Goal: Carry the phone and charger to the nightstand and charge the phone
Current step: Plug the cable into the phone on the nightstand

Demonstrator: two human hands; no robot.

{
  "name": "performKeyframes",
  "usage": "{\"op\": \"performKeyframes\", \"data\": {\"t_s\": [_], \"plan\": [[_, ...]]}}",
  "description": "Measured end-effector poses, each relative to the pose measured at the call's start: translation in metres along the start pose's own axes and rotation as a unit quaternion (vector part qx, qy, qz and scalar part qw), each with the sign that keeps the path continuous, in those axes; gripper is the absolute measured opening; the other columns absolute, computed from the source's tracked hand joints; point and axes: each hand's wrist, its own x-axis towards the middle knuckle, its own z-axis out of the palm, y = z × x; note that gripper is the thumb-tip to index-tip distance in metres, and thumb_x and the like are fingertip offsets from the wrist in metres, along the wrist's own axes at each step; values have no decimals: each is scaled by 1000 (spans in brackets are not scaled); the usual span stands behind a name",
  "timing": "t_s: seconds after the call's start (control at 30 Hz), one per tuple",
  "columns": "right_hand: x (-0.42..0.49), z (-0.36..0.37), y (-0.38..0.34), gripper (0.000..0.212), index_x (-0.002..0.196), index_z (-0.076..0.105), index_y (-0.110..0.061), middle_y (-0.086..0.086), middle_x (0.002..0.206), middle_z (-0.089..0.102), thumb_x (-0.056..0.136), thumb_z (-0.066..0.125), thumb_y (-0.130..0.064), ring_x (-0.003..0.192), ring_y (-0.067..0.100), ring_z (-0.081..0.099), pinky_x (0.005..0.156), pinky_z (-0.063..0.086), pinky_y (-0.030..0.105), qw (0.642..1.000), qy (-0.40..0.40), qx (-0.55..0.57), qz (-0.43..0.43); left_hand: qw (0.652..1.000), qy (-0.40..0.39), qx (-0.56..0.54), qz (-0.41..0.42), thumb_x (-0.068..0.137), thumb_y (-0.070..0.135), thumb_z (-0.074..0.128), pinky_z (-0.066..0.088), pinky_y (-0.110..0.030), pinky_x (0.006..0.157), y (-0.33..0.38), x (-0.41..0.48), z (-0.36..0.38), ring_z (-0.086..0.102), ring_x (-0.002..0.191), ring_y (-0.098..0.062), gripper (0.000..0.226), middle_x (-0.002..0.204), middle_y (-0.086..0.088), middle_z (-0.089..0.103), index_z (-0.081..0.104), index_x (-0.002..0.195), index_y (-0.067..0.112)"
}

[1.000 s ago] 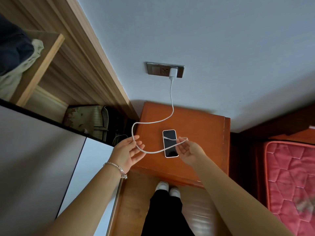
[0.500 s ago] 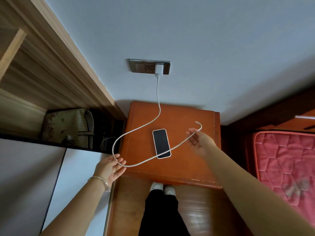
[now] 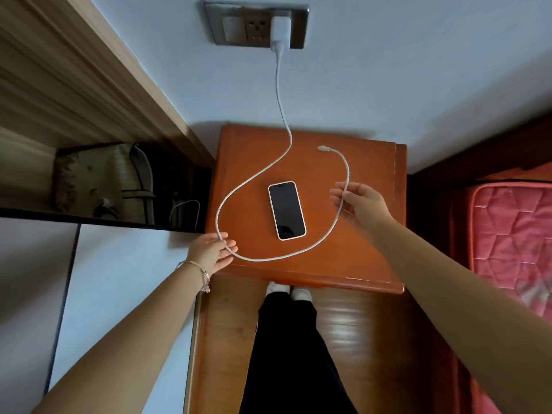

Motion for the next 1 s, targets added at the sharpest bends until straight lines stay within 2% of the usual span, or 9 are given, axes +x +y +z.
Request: {"op": "performKeyframes", "data": {"t_s": [0.13,0.23,0.3,0.4,0.5,0.73,1.0], "plan": [[18,-5,32,20,91,64,-12,6,88,71,94,47,-1,78,14,69,69,55,24,998,-7,-54,-15,997,-2,79,2,91,1,52,51,-37,82,-12,23,9,62,99,-25,23,105,-13,64,57,113,4],[27,-10,52,23,90,63,-12,4,86,71,94,44,2,78,12,68,68,55,20,996,-8,-80,-37,983,9,177,46,90,2,53,52,-34,81,-15,37,13,60,99,-21,31,110,-12,61,57,120,5],[32,-11,63,27,87,61,-13,3,85,70,94,42,4,76,9,68,68,54,18,994,-5,-95,-55,978,20,192,85,90,1,50,51,-33,80,-11,42,17,60,97,-20,34,107,-11,61,56,123,4],[42,-13,77,29,86,59,-13,5,90,71,94,39,6,81,10,70,75,54,21,991,1,-107,-85,979,2,164,122,90,0,48,52,-27,73,1,47,27,62,93,-17,31,107,-10,63,58,119,3],[53,-13,86,26,89,59,-14,4,98,72,95,40,2,89,12,71,82,54,25,990,1,-103,-92,985,-43,122,117,88,-2,49,54,-26,73,10,51,41,65,96,-17,29,106,-8,66,59,114,7],[80,0,105,26,85,56,-20,2,102,71,96,40,-3,98,13,69,84,52,28,995,-25,-79,-59,992,-71,88,64,90,-4,48,52,-34,85,14,69,70,58,115,-25,37,125,-12,60,53,125,4],[98,10,121,24,85,59,-23,-3,100,73,95,45,-6,97,9,69,90,52,33,995,-49,-86,-28,994,-85,66,28,90,-12,38,48,-39,96,6,84,81,53,121,-31,42,131,-22,55,46,130,-3]]}}
